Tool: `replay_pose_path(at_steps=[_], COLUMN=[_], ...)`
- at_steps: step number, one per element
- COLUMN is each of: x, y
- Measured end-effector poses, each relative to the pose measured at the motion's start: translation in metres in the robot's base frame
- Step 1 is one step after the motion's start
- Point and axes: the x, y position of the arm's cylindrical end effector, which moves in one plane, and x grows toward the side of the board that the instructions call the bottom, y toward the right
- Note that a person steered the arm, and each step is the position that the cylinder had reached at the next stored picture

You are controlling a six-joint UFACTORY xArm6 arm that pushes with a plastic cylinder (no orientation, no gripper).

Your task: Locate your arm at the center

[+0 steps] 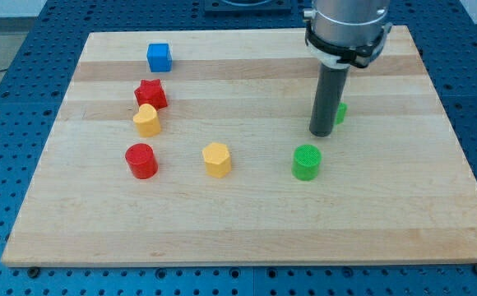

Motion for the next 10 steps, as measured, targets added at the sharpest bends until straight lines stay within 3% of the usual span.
replay_pose_path(at_steps=[2, 4, 5, 7, 8, 10], x=[-0.005, 0.098, 0.114, 0.104, 0.058, 0.019], y=[0.000, 0.074, 0.074, 0.088, 0.086, 0.039])
